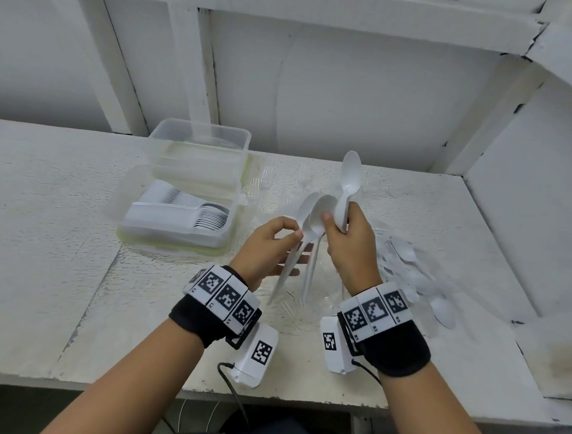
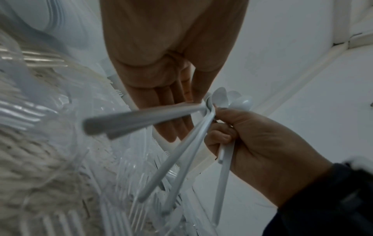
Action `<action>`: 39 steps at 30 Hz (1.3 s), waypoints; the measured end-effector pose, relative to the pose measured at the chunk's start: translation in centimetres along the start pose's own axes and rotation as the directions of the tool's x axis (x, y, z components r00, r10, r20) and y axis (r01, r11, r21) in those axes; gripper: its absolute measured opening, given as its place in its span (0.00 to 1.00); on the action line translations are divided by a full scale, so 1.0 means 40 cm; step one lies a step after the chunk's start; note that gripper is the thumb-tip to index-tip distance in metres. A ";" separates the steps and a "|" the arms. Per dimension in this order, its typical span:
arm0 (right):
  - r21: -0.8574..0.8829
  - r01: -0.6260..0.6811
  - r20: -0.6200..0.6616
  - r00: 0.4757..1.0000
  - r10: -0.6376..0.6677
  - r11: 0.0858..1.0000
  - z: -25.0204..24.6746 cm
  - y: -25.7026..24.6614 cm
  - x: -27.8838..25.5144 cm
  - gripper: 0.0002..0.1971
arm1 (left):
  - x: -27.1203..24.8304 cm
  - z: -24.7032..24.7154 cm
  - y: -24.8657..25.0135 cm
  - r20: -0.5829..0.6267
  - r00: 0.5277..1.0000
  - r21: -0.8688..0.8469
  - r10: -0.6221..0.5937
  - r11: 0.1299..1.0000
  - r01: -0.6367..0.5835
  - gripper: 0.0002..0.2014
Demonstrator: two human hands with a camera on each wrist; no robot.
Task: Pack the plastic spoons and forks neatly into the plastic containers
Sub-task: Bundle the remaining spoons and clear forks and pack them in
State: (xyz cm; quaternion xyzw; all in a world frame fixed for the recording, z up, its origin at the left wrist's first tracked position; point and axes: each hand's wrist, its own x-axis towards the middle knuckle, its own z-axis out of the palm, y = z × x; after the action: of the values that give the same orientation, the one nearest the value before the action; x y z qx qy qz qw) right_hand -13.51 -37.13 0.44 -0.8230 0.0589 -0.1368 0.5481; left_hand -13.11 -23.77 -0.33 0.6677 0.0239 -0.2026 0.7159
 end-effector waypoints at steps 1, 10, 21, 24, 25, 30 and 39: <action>0.001 -0.002 -0.006 1.000 0.002 1.000 -0.001 0.001 0.000 0.02 | -0.004 0.002 -0.001 0.016 1.000 0.024 0.010 1.000 -0.010 0.06; 0.037 -0.029 -0.049 0.998 0.031 0.999 0.006 0.003 -0.016 0.03 | -0.039 0.024 0.001 0.077 0.997 0.014 0.003 1.000 -0.004 0.11; 0.030 -0.005 -0.039 0.999 0.006 1.000 0.006 -0.010 -0.023 0.01 | -0.067 0.006 0.008 0.177 0.984 -0.047 -0.012 0.999 0.020 0.10; -0.010 -0.002 -0.029 1.000 0.002 1.000 0.015 -0.008 -0.018 0.01 | -0.063 -0.003 0.003 0.148 0.989 -0.039 0.000 0.999 0.005 0.07; -0.021 -0.009 -0.029 1.000 0.009 1.000 0.018 -0.006 -0.016 0.04 | -0.063 -0.007 0.003 0.140 0.990 -0.037 0.011 0.999 -0.006 0.06; 0.038 -0.092 0.068 0.994 0.089 0.995 0.033 -0.003 -0.014 0.02 | -0.064 -0.015 0.003 0.153 0.988 -0.055 -0.001 0.998 0.010 0.04; 0.071 -0.080 0.113 0.991 0.071 0.994 0.038 -0.002 -0.016 0.11 | -0.042 -0.030 -0.007 0.207 0.975 0.036 -0.081 0.997 0.075 0.15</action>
State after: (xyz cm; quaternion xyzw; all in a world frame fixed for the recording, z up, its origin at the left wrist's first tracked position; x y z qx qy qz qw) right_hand -13.70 -35.60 -0.16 -0.8051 0.0546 -0.0726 0.5861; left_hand -14.45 -22.21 -0.22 0.6511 -0.0279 -0.2996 0.6967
